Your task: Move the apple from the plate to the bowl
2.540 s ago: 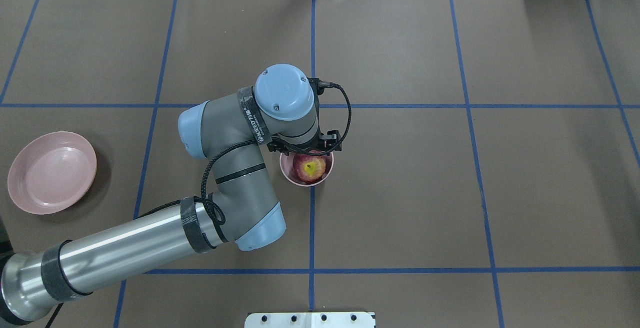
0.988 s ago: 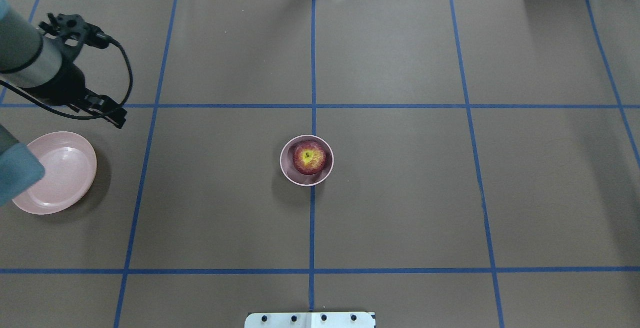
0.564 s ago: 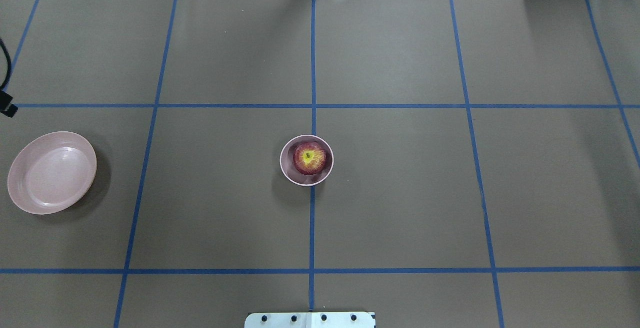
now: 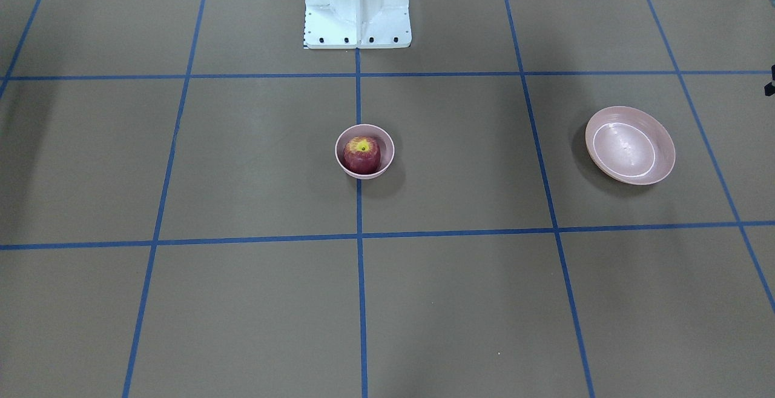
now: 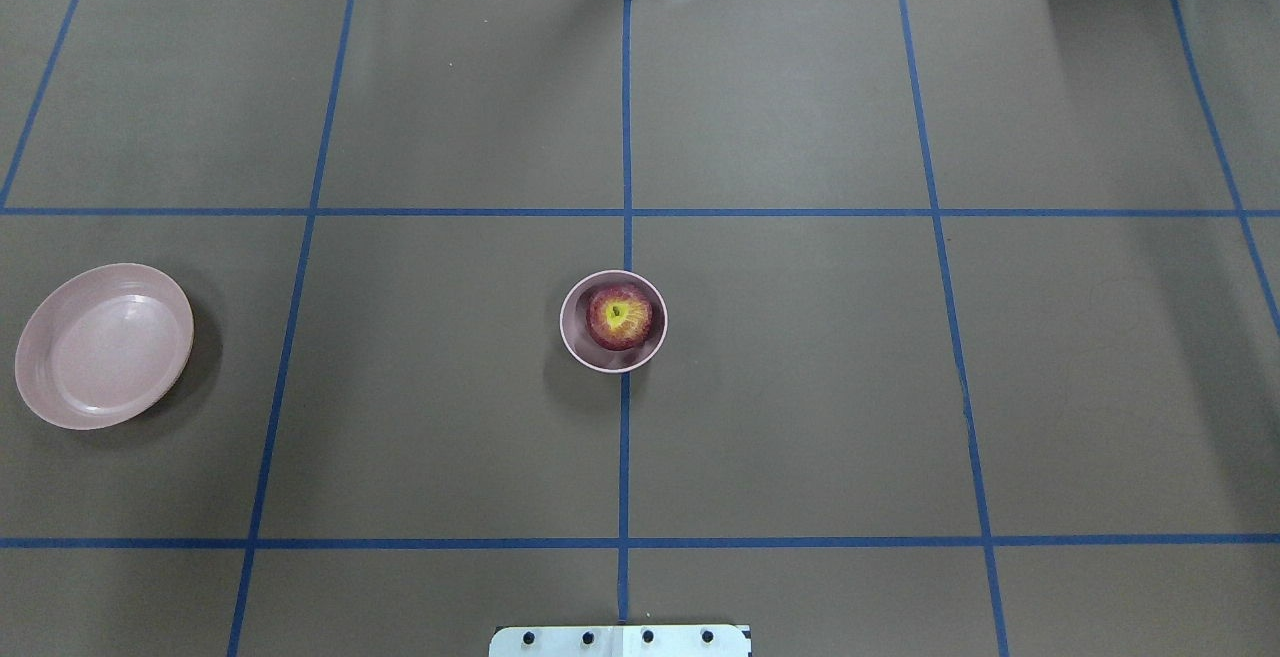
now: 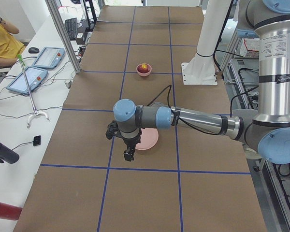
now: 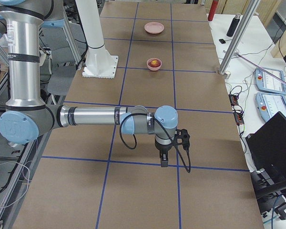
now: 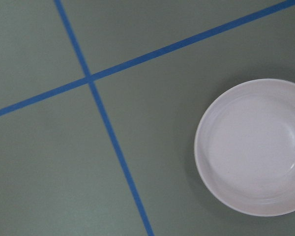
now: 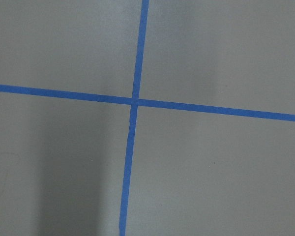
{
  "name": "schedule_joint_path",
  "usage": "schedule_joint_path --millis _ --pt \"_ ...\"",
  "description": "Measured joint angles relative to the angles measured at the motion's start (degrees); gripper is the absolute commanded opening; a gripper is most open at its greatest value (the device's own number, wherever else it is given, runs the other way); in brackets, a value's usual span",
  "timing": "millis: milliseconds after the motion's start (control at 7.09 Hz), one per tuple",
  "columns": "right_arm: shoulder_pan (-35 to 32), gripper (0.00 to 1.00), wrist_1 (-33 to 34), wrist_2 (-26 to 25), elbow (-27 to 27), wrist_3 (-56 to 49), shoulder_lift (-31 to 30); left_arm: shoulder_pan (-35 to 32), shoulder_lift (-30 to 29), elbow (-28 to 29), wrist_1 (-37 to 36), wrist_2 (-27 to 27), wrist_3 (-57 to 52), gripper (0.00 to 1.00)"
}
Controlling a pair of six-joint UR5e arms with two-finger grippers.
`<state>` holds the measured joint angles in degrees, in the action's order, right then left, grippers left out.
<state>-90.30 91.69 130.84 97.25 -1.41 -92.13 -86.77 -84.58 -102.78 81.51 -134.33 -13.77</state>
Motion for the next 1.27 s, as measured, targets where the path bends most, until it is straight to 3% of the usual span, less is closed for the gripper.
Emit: schedule_joint_path --millis 282,1270 --pt "-0.28 1.0 2.98 0.01 1.97 -0.13 -0.32 -2.57 0.06 1.27 0.39 -1.28 -2.04 0.98" --pt "-0.29 1.0 3.23 -0.15 1.43 0.21 -0.79 -3.17 0.26 2.58 3.63 -1.46 -2.4 0.98"
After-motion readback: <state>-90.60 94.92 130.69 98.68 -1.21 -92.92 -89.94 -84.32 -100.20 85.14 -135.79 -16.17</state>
